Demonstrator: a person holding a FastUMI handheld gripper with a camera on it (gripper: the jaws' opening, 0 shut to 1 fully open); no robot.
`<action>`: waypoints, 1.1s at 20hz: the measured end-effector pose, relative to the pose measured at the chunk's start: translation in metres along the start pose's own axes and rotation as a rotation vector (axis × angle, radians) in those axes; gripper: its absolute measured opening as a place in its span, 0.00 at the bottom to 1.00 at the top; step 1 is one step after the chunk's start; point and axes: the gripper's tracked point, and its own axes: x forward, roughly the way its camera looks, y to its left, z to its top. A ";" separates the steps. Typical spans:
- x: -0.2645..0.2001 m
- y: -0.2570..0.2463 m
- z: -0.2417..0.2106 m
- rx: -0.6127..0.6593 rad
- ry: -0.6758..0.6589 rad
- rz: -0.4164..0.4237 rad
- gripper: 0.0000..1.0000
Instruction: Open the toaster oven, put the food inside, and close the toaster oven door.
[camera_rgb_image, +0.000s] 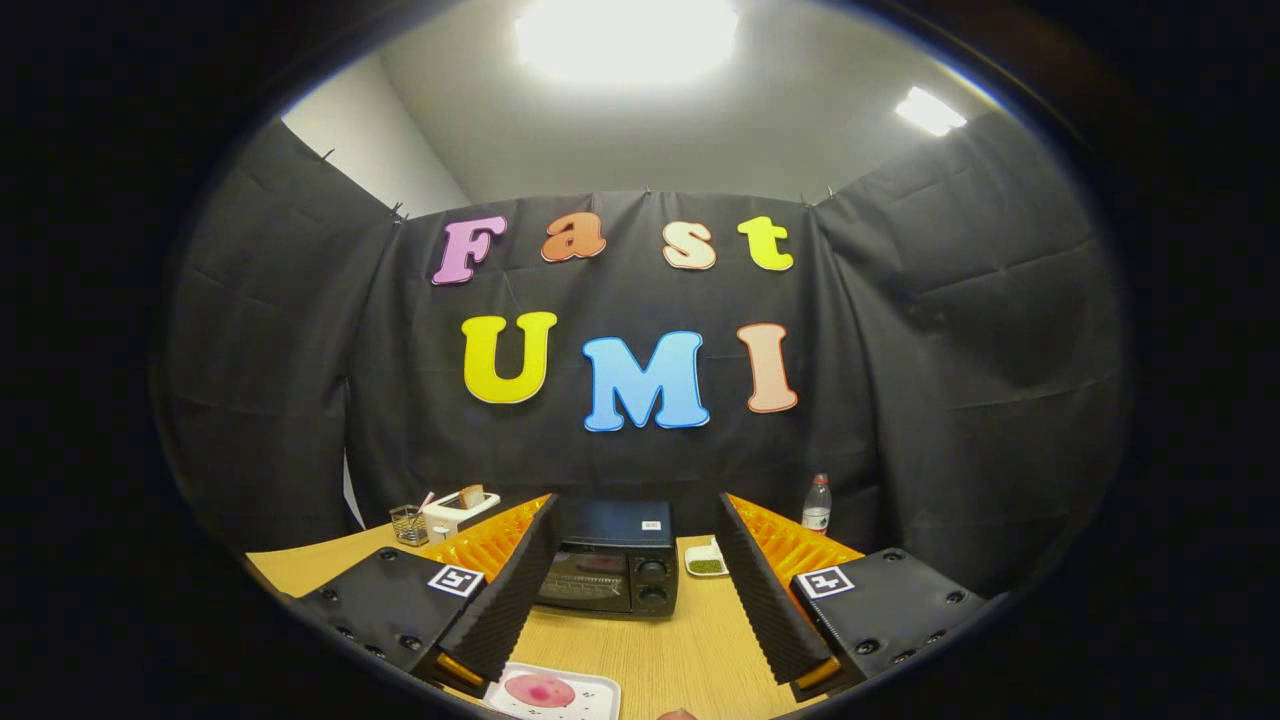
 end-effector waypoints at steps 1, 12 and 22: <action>0.006 0.005 0.001 0.001 0.000 0.009 0.98; 0.089 0.050 -0.025 0.027 0.041 0.073 0.98; 0.162 0.101 -0.077 0.024 0.123 0.119 0.98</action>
